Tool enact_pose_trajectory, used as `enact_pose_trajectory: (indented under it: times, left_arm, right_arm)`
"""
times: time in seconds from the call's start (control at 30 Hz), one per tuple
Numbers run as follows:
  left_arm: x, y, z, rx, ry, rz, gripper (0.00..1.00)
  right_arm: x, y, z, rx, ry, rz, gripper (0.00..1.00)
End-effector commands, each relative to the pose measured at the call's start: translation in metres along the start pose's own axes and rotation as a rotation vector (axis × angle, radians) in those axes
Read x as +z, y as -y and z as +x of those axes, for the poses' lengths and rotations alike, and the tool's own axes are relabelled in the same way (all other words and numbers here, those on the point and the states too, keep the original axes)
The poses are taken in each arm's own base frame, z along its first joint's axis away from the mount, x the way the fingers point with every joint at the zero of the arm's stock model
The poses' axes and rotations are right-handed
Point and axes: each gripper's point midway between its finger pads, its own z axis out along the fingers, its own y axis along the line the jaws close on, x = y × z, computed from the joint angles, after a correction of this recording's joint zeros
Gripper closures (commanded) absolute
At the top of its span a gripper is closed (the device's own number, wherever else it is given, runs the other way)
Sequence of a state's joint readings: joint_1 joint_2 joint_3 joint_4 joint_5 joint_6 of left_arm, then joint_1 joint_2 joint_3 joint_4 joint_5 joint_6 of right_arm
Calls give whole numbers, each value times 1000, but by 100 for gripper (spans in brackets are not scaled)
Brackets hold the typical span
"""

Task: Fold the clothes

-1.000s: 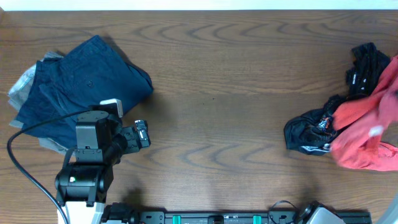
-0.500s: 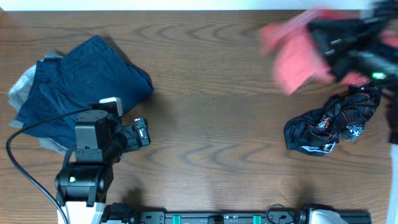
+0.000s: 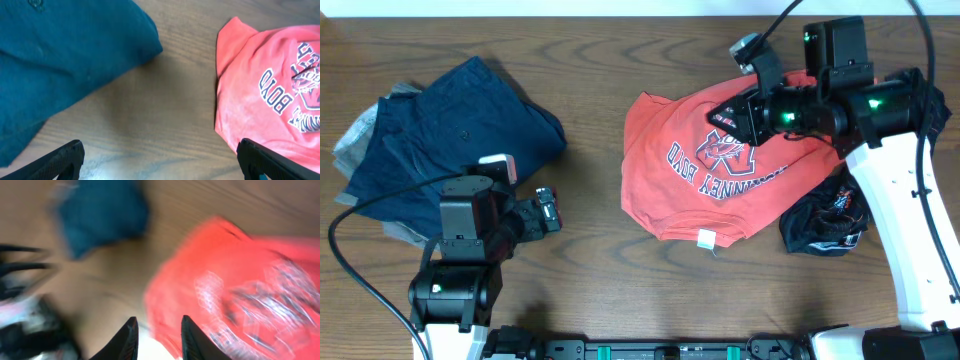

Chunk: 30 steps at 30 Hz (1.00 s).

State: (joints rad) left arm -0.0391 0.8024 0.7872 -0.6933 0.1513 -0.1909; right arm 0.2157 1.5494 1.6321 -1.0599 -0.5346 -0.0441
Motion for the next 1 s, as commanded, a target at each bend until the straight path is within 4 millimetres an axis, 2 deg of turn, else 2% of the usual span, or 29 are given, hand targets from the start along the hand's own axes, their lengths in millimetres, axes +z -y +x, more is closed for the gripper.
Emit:
enact_pose_trajectory:
  times: [0.0,0.07,0.13,0.27,0.53,0.7,0.97]
  left_arm:
    - [-3,7,-10,-13,24,36,2]
    - [1,15,-10,-8,12,77,2]
    - [12,21,-6,-1,-28,90,2]
    - [38,33,6,7,-120,105,2]
    - [107,80,48,133,-307,175,2]
    - [145,107,76,148,-380,229,2]
    - [187,128,118,176,-453,249,2]
  right_arm:
    - [-41,100,23,296,-5,617,71]
    - [-60,122,43,404,-35,760,71]
    - [-71,138,63,479,-80,816,71]
    - [-73,158,90,567,-135,828,71]
    - [-60,190,167,796,-273,774,70]
    - [-57,197,193,865,-312,763,69]
    - [-61,201,199,891,-312,771,68]
